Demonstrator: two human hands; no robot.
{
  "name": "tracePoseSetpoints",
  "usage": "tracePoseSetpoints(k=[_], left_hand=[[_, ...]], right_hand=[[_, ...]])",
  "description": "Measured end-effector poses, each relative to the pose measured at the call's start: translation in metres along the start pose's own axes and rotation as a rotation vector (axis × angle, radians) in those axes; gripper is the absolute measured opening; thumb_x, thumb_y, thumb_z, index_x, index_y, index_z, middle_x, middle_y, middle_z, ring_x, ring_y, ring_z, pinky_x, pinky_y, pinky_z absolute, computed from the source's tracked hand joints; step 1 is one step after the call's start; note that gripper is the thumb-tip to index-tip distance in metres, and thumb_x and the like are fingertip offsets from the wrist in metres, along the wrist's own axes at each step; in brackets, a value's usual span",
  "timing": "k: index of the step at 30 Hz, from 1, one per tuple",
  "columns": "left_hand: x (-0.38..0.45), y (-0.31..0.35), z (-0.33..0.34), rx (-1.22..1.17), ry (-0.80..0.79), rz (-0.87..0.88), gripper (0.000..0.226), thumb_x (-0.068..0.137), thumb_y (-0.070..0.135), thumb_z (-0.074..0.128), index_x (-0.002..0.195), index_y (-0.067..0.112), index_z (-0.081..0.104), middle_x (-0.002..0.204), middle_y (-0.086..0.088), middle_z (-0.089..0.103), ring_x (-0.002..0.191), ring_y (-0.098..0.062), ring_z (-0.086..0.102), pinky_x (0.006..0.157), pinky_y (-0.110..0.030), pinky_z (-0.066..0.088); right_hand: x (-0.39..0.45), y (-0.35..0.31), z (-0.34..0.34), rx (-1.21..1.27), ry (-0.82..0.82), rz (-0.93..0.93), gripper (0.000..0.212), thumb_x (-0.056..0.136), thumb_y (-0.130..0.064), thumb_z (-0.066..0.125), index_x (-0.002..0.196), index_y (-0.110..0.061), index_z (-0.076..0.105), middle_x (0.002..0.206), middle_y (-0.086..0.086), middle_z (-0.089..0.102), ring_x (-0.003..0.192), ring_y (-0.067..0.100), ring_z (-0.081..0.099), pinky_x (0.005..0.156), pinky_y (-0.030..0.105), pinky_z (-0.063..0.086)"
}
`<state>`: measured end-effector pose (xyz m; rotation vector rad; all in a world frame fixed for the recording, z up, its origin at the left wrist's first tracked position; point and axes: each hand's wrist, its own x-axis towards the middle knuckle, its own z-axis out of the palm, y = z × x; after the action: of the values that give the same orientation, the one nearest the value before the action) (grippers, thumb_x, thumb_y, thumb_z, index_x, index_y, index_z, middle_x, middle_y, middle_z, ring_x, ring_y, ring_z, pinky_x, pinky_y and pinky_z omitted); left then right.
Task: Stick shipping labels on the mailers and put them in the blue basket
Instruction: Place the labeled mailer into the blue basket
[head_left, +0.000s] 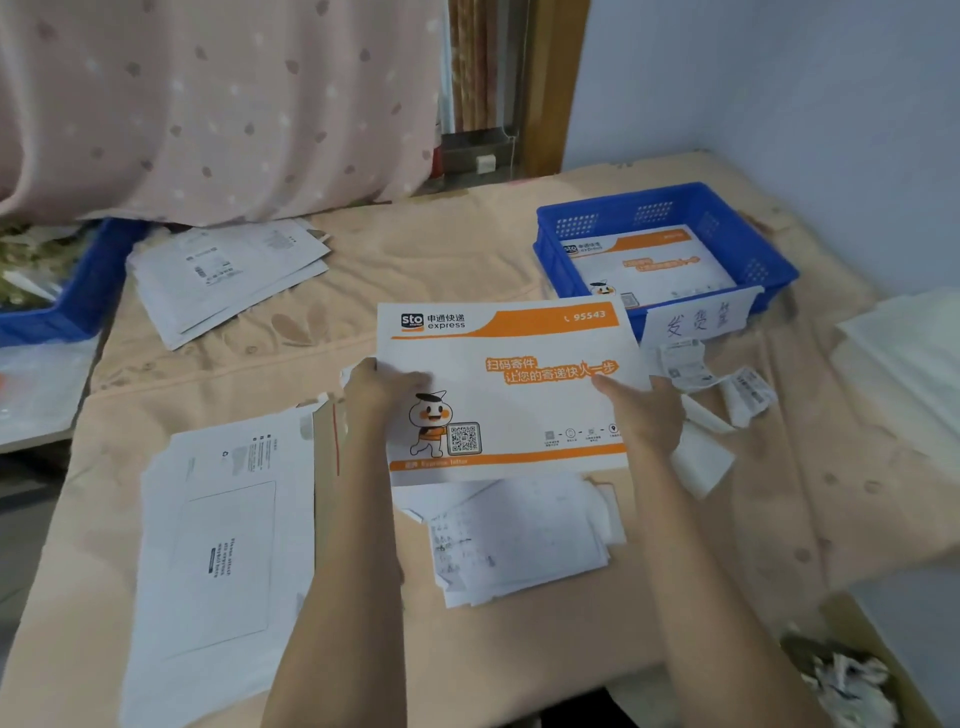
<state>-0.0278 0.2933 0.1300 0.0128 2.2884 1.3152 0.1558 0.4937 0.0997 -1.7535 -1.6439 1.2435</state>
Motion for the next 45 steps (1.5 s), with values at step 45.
tracePoseSetpoints(k=[45], left_hand=[[0.123, 0.203, 0.374, 0.292, 0.223, 0.106, 0.087, 0.068, 0.022, 0.082, 0.135, 0.005, 0.029, 0.132, -0.013, 0.036, 0.109, -0.034, 0.053, 0.080, -0.040, 0.051]], right_hand=[[0.427, -0.095, -0.062, -0.028, -0.122, -0.158, 0.033, 0.077, -0.031, 0.076, 0.102, -0.014, 0.063, 0.099, 0.004, 0.072, 0.076, 0.021, 0.069, 0.058, 0.029, 0.054]])
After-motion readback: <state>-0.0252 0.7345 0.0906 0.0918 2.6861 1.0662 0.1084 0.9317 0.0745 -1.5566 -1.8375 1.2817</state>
